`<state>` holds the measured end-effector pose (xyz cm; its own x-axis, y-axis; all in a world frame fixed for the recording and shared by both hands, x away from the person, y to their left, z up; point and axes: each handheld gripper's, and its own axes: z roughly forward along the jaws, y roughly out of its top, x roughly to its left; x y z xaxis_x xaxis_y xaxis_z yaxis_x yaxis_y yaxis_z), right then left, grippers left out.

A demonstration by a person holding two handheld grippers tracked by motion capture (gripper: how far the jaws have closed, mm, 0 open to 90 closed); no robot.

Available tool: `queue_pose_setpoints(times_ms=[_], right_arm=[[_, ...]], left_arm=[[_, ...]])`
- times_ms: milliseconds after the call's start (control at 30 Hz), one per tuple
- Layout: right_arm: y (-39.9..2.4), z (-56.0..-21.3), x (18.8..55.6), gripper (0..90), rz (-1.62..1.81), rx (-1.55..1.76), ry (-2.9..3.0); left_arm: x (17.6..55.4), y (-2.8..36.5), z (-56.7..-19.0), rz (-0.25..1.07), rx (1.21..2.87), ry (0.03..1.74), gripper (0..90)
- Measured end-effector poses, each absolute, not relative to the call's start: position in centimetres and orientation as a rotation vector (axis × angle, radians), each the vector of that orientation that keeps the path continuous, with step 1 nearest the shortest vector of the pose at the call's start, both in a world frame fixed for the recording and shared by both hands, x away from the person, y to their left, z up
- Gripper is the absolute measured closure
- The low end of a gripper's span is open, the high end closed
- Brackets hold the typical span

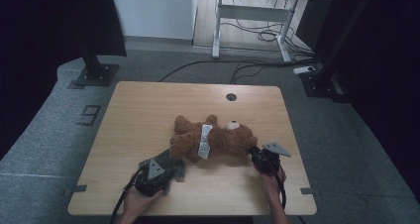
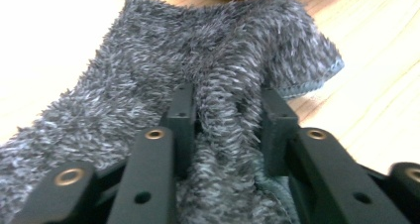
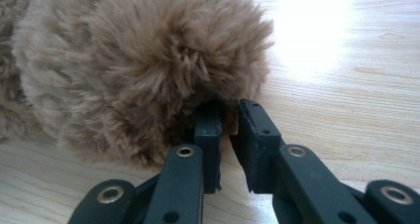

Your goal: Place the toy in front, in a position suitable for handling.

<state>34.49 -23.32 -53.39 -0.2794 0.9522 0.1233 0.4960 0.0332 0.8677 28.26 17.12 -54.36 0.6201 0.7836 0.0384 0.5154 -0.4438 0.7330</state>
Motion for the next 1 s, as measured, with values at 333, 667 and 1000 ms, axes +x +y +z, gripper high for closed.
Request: queue_pose_setpoints(times_ms=[333, 667, 1000], right_arm=[[-23.6, -53.3, 34.4, 75.8, 1.212, 1.466, 1.815], [-23.6, -53.0, 34.0, 61.9, 1.221, 1.436, 1.789], [-23.7, -51.8, 33.4, 45.1, 1.322, 1.373, 1.799]], left_arm=[[28.0, 20.8, -52.0, 0.397, 1.950, 1.009, 70.6], [27.6, 23.5, -50.5, 0.411, 1.851, 1.041, 70.6], [27.6, 24.3, -49.5, 0.410, 1.780, 1.059, 70.5]])
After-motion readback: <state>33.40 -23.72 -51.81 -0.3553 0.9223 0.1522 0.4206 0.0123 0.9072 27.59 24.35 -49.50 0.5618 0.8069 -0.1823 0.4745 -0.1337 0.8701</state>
